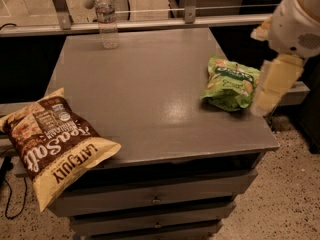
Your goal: Knock water bottle over
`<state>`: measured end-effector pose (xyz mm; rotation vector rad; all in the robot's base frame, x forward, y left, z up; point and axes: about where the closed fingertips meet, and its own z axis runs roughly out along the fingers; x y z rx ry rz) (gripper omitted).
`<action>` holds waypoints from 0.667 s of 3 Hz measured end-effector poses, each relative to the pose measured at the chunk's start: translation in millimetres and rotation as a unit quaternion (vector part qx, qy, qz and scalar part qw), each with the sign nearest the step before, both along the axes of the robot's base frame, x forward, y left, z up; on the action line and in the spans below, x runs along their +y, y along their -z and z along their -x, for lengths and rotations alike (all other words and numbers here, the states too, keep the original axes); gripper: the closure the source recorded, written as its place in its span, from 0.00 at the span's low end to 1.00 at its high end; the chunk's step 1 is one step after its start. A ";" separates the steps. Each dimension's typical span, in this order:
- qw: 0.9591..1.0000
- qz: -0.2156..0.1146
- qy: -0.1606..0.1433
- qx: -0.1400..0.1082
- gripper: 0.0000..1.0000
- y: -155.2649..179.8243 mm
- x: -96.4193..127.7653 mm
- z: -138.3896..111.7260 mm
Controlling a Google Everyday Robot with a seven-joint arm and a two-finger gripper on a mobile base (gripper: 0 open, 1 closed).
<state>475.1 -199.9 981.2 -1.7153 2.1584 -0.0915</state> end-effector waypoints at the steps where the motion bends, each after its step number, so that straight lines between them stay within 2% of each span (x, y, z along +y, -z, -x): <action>1: 0.998 -0.040 -0.031 -0.037 0.00 0.4 43.8 -81.4; 2: 0.993 -0.083 -0.052 -0.067 0.00 0.0 88.4 -149.1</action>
Offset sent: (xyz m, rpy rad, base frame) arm 0.2524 0.1562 0.0063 0.3093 -0.2314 0.1597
